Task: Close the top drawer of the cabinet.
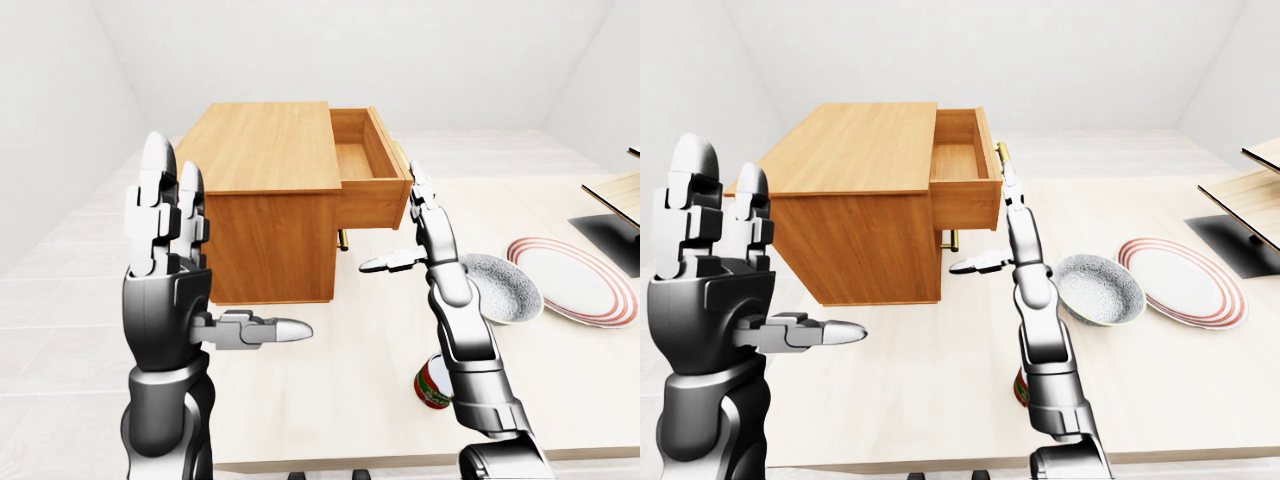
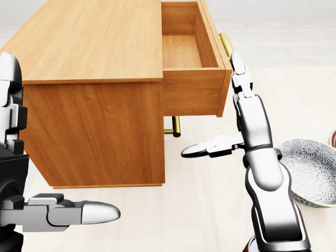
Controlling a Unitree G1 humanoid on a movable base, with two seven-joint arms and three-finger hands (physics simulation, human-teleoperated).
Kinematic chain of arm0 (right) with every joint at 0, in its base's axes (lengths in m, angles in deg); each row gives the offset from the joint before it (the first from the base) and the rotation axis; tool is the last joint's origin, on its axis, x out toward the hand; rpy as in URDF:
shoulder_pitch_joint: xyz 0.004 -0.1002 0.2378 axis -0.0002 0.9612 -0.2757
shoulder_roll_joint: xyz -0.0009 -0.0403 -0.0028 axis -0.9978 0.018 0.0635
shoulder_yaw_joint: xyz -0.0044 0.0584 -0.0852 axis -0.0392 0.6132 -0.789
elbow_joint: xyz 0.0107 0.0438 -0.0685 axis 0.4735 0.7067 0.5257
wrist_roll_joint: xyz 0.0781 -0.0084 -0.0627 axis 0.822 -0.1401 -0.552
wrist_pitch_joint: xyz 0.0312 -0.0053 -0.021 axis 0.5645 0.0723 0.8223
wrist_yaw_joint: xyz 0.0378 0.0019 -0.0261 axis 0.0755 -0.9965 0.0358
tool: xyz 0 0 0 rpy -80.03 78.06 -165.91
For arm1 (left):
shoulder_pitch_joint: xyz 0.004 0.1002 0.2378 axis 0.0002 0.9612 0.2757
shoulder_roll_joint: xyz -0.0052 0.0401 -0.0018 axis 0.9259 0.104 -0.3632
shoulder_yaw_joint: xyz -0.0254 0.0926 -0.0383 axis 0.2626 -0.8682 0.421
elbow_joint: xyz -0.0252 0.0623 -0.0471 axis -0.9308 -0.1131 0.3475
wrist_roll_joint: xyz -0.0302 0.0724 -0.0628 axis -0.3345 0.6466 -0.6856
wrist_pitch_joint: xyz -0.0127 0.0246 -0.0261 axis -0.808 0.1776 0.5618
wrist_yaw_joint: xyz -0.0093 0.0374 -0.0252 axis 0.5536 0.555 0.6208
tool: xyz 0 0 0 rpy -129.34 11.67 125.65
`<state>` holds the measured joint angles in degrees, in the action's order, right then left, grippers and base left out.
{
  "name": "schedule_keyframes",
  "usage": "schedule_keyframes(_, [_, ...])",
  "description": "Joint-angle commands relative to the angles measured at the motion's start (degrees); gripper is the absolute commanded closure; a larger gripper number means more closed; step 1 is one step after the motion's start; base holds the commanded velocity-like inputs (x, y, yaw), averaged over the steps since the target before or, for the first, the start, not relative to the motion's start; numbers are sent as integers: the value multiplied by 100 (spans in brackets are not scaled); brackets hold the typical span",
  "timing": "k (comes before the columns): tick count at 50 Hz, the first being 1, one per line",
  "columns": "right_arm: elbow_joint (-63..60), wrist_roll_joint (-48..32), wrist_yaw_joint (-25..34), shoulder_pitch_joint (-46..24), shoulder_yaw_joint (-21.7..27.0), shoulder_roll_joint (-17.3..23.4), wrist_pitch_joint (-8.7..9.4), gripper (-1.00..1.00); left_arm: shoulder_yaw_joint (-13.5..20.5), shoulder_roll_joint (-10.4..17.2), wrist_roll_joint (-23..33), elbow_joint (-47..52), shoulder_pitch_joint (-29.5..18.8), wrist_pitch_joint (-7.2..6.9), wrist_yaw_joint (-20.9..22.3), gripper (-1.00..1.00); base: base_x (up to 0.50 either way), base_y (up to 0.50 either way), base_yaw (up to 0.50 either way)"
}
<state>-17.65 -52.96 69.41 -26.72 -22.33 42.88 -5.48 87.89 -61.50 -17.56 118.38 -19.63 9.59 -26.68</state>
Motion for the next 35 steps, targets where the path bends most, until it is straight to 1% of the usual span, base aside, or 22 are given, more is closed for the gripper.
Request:
schedule_keyframes(1, [553, -28, -34, -482, -88, -23, 0, -100, -2, -4, -5, 31, 20, 0, -25, -100, 0, 0, 0])
schedule_keyframes(6, [803, -46, -26, -507, -189, -114, 0, -100, -2, 0, -11, 10, 32, 0, -22, -100, 0, 0, 0])
schedule_keyframes(29, [800, -273, 93, -415, -504, -470, 0, -100, 4, -3, -59, 34, 43, 0, -17, -100, 1, 0, 1])
schedule_keyframes(35, [1039, -279, 76, -468, -584, -599, 0, -100, 9, 1, -68, 7, 35, 0, -15, -100, 0, 0, 1])
